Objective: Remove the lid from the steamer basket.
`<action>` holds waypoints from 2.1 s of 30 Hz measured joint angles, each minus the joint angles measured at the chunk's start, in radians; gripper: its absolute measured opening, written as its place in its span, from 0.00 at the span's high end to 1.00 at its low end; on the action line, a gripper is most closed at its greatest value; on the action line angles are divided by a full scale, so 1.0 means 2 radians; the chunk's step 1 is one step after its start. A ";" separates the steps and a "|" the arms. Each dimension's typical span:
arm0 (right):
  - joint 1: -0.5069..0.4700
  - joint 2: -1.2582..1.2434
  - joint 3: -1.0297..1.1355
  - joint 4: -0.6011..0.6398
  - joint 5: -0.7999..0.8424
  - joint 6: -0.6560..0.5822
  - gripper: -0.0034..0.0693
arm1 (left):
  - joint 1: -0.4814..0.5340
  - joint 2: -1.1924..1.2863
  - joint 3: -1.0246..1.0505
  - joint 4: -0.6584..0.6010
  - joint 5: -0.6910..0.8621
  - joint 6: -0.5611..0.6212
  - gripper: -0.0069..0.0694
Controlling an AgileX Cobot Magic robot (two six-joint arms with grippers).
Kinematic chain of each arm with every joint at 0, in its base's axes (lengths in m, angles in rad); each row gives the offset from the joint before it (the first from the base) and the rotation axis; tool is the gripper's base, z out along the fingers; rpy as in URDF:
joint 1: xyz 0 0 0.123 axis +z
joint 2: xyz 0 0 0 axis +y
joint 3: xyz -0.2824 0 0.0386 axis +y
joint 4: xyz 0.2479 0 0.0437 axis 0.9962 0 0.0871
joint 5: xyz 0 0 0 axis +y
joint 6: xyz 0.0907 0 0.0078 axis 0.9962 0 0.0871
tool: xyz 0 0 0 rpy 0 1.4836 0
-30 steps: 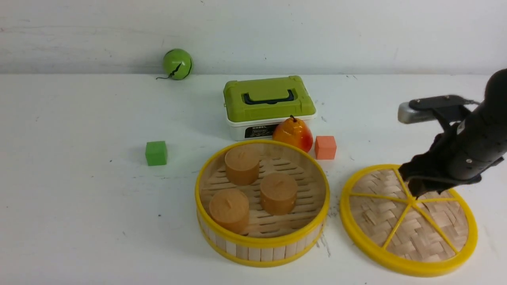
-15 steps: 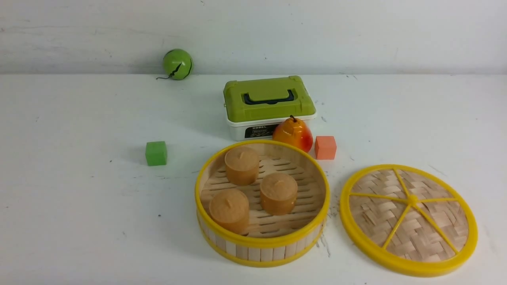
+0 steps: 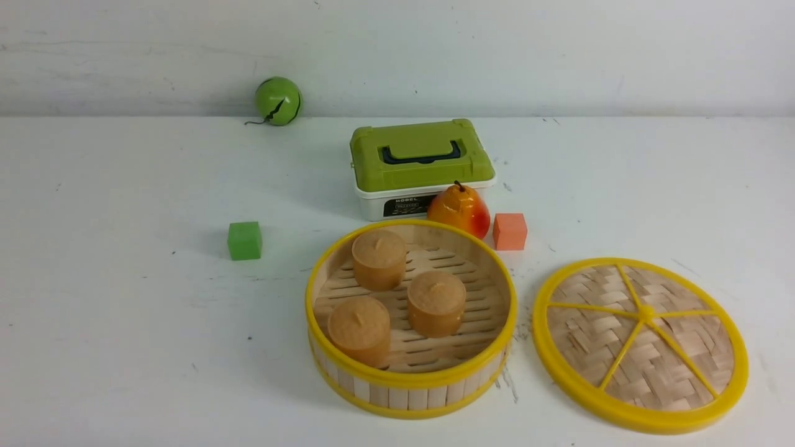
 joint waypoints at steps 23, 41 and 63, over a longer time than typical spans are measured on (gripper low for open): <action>-0.026 -0.050 0.288 -0.108 -0.109 0.015 0.97 | 0.000 0.000 0.000 0.000 0.000 0.000 0.60; -0.067 -0.065 0.287 -0.147 -0.026 0.147 0.97 | 0.000 0.000 0.000 0.000 0.000 0.000 0.60; -0.057 -0.065 0.287 -0.147 -0.025 0.146 0.94 | 0.000 0.000 0.000 0.000 0.000 0.000 0.60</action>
